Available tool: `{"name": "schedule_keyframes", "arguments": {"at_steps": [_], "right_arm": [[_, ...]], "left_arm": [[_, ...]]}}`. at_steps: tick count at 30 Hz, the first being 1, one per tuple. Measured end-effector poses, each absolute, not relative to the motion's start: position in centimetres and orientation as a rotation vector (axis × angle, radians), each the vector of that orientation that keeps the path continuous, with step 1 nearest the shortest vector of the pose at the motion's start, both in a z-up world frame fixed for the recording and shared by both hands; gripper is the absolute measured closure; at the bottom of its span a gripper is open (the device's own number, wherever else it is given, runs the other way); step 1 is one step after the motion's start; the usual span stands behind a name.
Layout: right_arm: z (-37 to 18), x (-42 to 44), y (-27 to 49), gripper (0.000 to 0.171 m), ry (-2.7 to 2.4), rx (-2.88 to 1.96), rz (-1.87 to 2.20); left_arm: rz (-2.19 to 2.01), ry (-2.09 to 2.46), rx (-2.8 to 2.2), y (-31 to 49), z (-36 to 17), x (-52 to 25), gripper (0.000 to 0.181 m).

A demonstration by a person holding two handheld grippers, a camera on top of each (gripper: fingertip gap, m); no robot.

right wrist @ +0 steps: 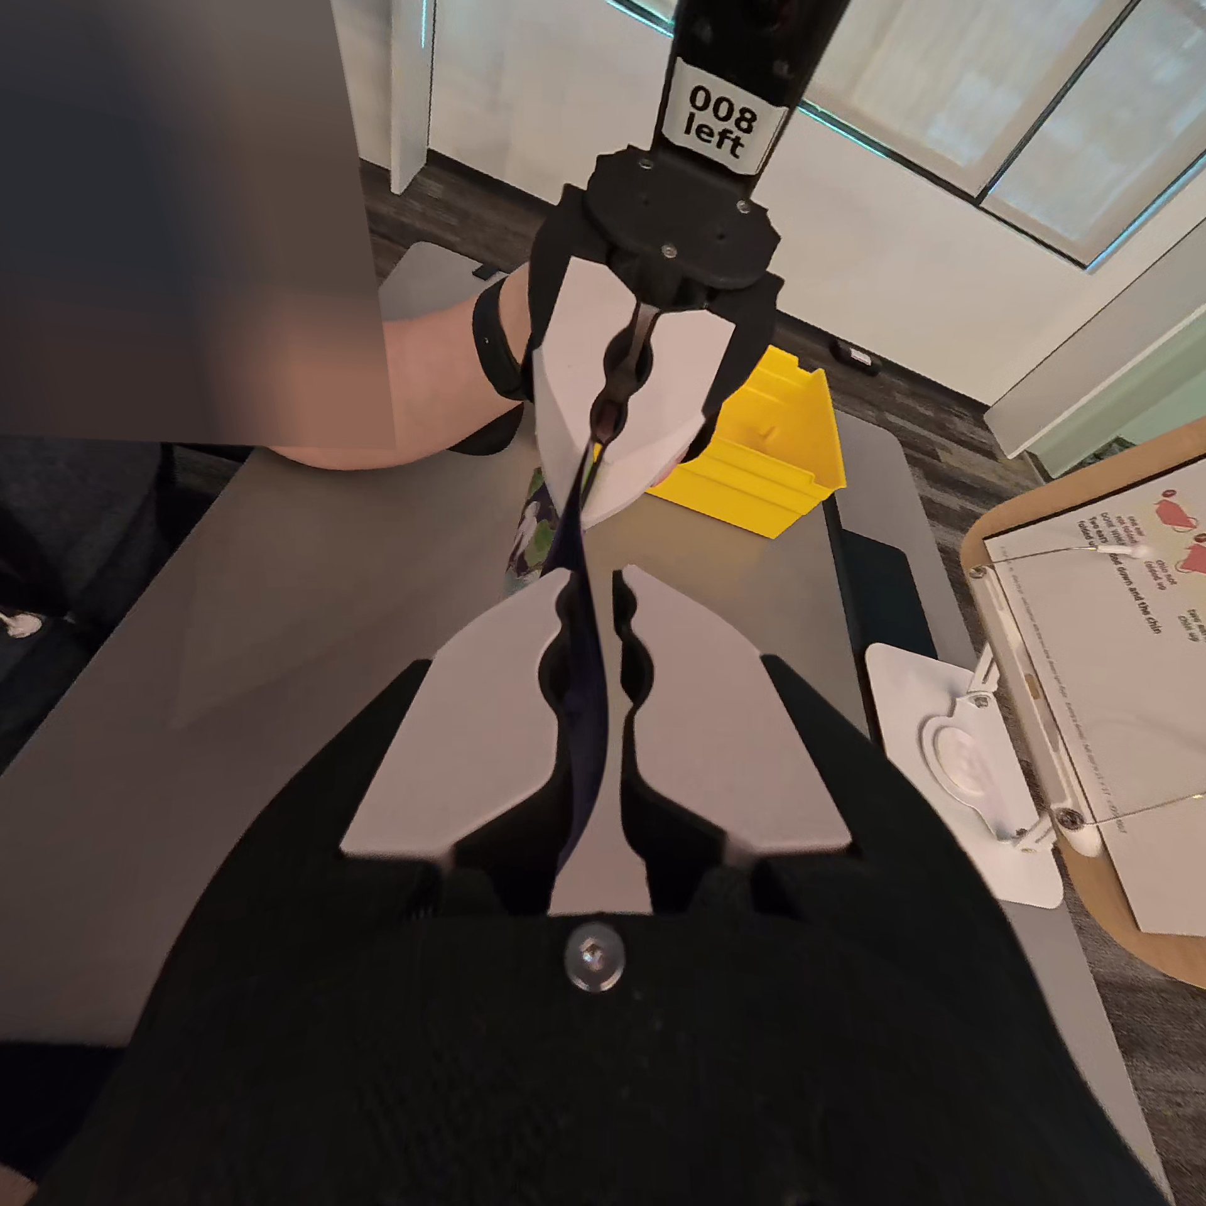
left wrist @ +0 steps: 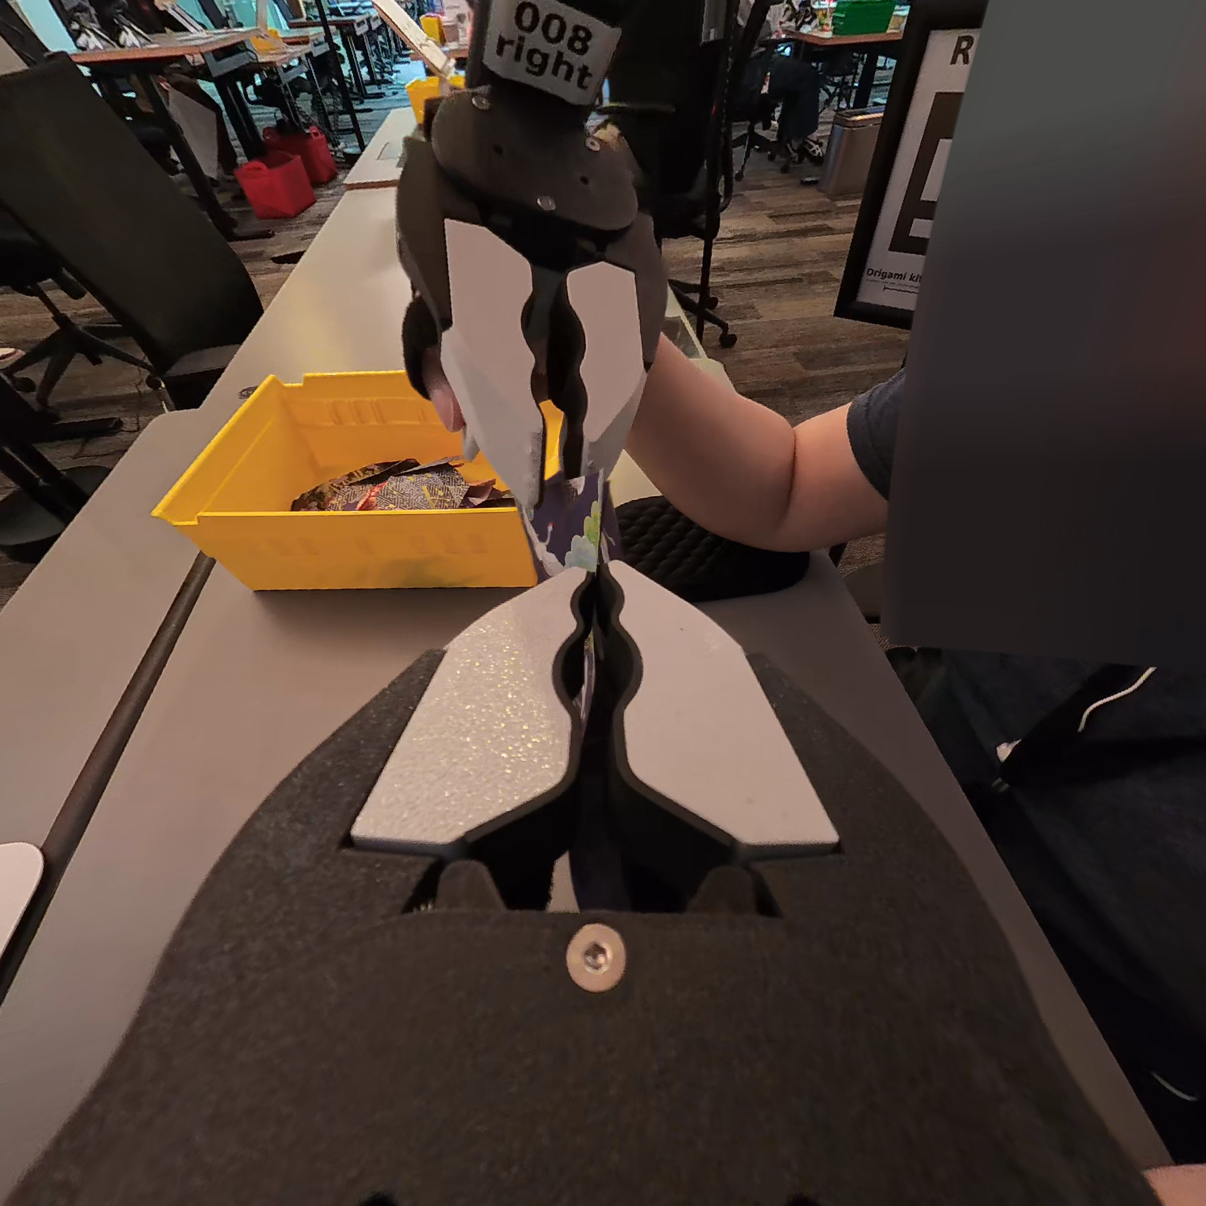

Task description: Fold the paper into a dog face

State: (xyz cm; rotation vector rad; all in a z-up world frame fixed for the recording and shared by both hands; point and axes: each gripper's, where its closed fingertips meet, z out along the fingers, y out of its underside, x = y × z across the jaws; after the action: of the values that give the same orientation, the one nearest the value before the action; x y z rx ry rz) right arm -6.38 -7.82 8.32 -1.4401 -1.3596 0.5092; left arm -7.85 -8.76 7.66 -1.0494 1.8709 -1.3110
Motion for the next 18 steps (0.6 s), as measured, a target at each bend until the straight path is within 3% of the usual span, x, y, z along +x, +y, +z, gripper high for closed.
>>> {"name": "schedule_keyframes", "arguments": {"at_steps": [4,18], "right_arm": [[7.8,-6.6,-7.81,0.17,-1.381,-1.457,0.531],[8.12,-6.83,-7.35,0.17,-1.294,-1.539,0.65]], "left_arm": [[-1.303,1.885,-1.046,-8.89,7.5,-7.86,0.181],[-1.306,1.845,-1.069,-8.19,7.84,-7.94,0.181]]}}
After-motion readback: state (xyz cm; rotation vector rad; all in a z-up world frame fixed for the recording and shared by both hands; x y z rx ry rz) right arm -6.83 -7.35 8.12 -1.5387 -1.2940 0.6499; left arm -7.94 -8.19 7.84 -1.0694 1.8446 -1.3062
